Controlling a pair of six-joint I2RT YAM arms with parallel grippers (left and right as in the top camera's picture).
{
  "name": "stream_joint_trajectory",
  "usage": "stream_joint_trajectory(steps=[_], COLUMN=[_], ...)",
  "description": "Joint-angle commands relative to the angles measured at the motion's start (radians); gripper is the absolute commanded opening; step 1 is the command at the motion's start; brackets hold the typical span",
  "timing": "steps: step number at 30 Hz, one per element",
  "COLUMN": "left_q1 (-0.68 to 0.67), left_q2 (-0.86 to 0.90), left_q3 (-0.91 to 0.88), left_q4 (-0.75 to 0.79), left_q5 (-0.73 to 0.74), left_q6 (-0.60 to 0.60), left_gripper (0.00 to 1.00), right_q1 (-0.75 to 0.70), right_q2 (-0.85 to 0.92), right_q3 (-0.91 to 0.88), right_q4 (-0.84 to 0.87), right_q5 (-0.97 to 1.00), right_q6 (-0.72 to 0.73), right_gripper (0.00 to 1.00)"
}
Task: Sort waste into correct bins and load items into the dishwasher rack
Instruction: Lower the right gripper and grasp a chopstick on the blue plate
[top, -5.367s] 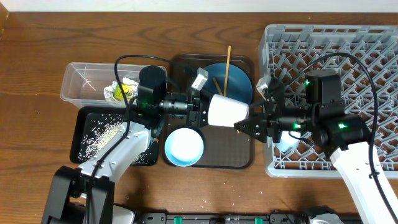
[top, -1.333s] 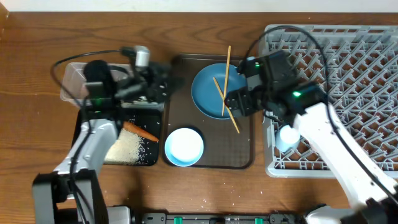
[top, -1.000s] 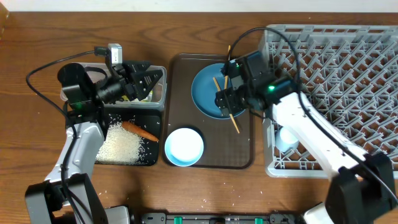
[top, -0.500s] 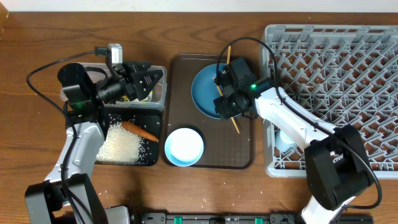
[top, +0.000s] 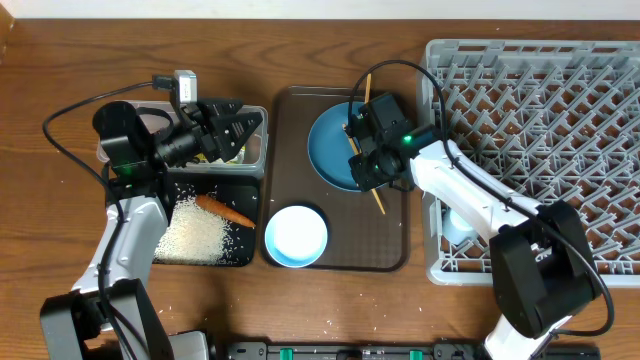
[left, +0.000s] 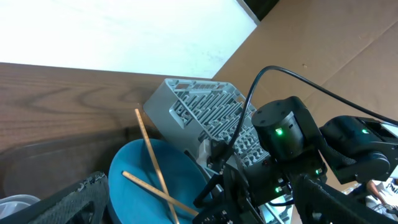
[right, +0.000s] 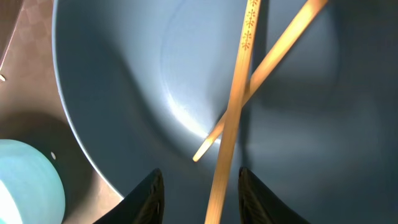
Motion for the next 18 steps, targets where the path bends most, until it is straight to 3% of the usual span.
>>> stream_joint_trajectory(steps=[1, 18], left_q1=[0.001, 0.001], left_q2=[-0.016, -0.016], left_q3=[-0.001, -0.001], left_q4=[0.004, 0.004], left_q5=[0.02, 0.02], left_q6=[-0.009, -0.009], left_gripper=[0.96, 0.96], right_q1=[0.007, 0.007], right_q2=[0.007, 0.007], right_q3=[-0.001, -0.023], right_q4=[-0.001, -0.003], right_q5=[0.01, 0.04], right_q6=[-0.006, -0.006], right_gripper=[0.33, 0.27])
